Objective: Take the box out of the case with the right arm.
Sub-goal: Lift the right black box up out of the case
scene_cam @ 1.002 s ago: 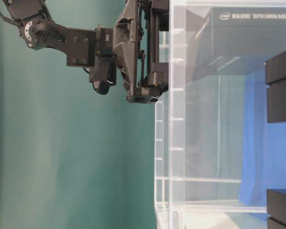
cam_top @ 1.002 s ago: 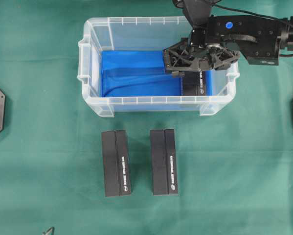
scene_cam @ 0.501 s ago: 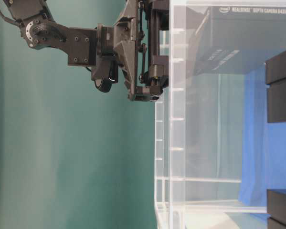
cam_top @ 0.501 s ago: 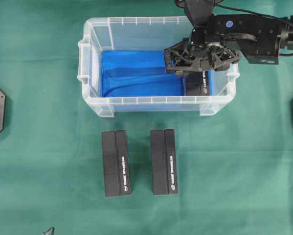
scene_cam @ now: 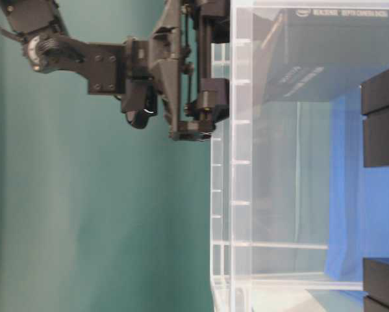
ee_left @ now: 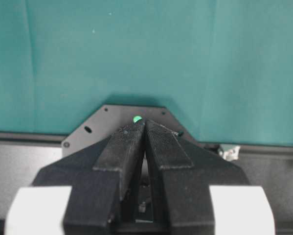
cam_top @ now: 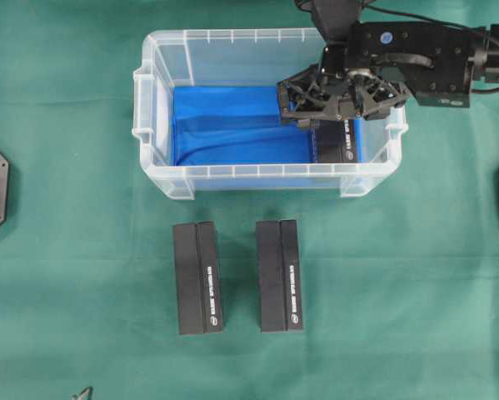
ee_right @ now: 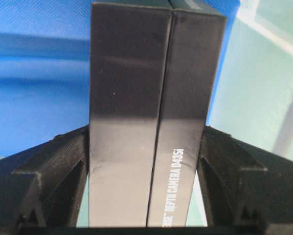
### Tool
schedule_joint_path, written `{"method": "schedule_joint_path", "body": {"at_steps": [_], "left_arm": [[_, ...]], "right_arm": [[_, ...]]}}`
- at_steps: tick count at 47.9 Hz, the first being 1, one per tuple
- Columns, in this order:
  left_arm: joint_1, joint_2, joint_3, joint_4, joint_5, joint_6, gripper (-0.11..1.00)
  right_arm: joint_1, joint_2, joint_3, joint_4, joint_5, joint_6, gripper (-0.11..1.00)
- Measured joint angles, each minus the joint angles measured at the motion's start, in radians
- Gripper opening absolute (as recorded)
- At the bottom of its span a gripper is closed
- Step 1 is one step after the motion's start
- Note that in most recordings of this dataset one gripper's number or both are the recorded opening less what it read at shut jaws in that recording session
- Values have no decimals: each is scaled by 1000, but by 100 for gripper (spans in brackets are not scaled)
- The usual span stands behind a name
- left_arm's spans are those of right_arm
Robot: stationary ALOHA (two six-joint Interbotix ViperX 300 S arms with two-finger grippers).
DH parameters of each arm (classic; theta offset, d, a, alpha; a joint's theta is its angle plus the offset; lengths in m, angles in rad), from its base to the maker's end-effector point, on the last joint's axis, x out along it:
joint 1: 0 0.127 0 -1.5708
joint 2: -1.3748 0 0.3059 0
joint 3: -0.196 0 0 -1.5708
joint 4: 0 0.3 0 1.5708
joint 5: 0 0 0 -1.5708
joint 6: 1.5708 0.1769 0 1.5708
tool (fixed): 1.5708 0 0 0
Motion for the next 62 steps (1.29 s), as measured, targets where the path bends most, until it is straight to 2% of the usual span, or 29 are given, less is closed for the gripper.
{"method": "schedule_joint_path", "body": {"at_steps": [35, 50, 62], "left_arm": [[0, -3, -2, -2, 0, 0, 0], [0, -3, 0, 0, 0, 0, 0], [0, -3, 0, 0, 0, 0, 0]], "right_arm": [[3, -55, -347, -54, 417, -9, 65], [6, -55, -453, -67, 509, -11, 65], [12, -57, -468, -75, 525, -11, 65]]}}
